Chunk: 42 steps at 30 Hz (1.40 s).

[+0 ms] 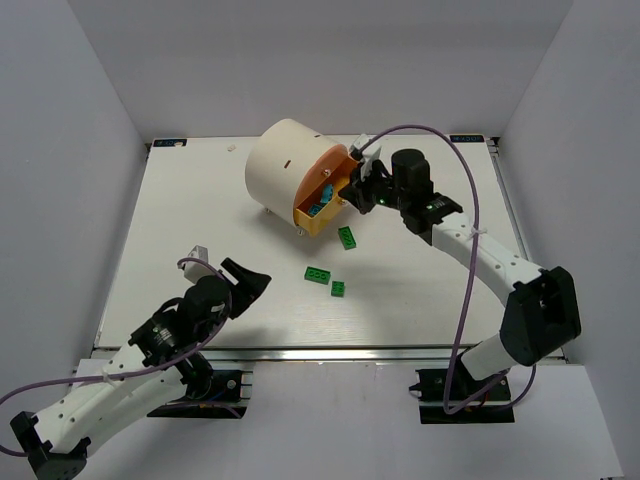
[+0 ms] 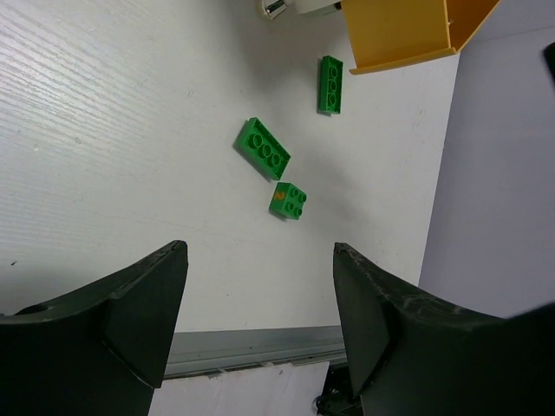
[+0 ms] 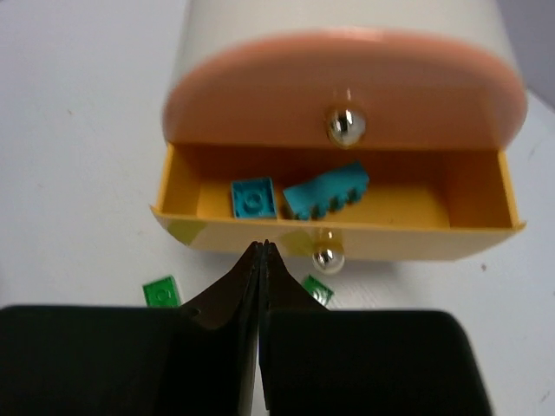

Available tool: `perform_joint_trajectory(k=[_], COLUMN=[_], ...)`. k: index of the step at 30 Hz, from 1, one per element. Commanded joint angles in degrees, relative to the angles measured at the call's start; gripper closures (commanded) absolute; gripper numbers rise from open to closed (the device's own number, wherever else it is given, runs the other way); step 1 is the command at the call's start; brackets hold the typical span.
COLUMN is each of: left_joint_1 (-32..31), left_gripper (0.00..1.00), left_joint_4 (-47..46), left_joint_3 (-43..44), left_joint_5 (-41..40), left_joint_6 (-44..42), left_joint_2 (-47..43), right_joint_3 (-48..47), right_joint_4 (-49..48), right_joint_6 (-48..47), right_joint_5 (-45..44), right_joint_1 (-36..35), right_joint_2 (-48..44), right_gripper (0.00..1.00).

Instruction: Sort the legos into containers by color

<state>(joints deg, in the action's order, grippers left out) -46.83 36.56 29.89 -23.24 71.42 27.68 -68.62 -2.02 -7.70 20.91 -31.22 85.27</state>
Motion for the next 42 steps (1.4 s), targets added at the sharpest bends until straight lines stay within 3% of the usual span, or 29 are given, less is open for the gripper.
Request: perform_joint_trajectory(k=[1, 10, 21, 35, 42], left_joint_1=[-0.2, -0.2, -0.2, -0.2, -0.2], left_gripper=[0.22, 0.22, 0.22, 0.22, 0.22], left_joint_4=[-2.0, -1.9, -0.9, -1.0, -0.7], left_joint_3=[-0.4, 0.2, 0.3, 0.2, 0.4], left_joint_5=[0.4, 0.3, 0.0, 0.0, 0.0], left_joint_6=[-1.1, -1.4, -1.2, -1.3, -1.2], left_joint_2=[0.4, 1.1, 0.7, 1.4, 1.1], right_joint_3=[3.4, -1.8, -10.1, -10.8, -7.9], right_joint_4=[0.8, 0.1, -6.1, -16.2, -14.0], right_joint_6=[-2.7, -5.2, 1.5, 20.6, 20.6], right_joint_5=[-1.9, -1.9, 1.7, 4.9, 6.2], right_joint_1=[1.3, 1.3, 1.2, 1.6, 2.1], right_joint_2=[2.2, 11.6, 20.6, 24.4, 21.1], right_gripper=[1.0, 1.0, 1.0, 1.0, 1.0])
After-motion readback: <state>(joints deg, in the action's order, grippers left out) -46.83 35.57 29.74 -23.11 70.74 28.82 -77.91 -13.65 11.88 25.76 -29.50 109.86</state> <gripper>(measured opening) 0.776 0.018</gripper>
